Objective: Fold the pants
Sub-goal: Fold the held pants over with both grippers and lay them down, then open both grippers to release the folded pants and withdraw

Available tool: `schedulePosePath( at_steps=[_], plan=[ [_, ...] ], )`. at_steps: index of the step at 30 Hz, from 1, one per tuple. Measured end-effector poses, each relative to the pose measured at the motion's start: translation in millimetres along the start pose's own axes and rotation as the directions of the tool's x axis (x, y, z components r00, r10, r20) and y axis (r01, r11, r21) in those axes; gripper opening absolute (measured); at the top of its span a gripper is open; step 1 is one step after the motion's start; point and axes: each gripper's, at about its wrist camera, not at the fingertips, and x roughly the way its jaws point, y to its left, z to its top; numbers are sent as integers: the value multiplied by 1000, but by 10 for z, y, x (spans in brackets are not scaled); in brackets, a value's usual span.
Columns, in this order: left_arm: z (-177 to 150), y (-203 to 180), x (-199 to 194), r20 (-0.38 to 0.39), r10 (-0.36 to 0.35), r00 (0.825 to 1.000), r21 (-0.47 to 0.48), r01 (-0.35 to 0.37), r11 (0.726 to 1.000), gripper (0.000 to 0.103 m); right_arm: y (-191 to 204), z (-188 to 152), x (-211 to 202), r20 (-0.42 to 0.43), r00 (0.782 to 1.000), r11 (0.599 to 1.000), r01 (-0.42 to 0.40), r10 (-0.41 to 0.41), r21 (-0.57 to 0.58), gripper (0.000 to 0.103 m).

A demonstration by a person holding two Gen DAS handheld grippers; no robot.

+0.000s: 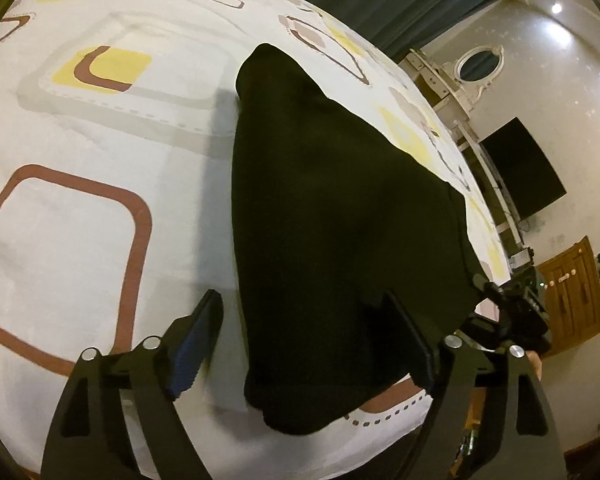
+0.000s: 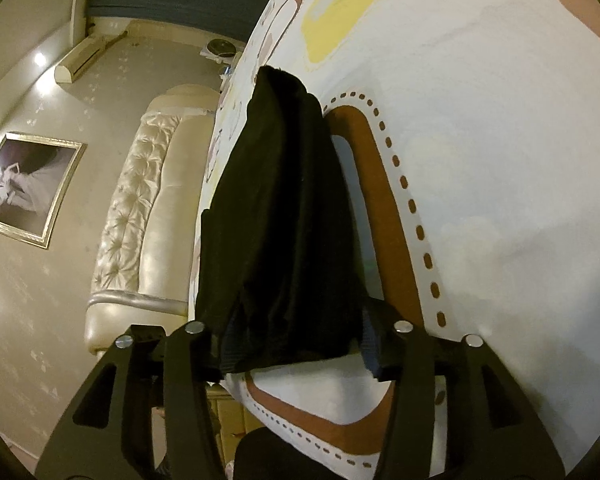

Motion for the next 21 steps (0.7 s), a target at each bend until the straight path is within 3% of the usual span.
schedulePosePath(
  at_steps=[7,13,16,21],
  plan=[
    [-98,-31,-132,7,91,996,-31,-91,995,85,-27,-132,-227,18,1000,1000,20,-20,3,64],
    [-240,-78,-269,28,136,990,-70,-134,989,85,-91,-304,-475,32,998,999,45,-45,28,64],
    [-300,-207,-354,67,214,975,-23,-213,977,85,-63,-388,-537,32,996,996,84,-84,21,71],
    [-453,-449,-492,149,344,927,81,-358,930,85,-24,-507,-610,49,988,989,144,-146,36,74]
  ],
)
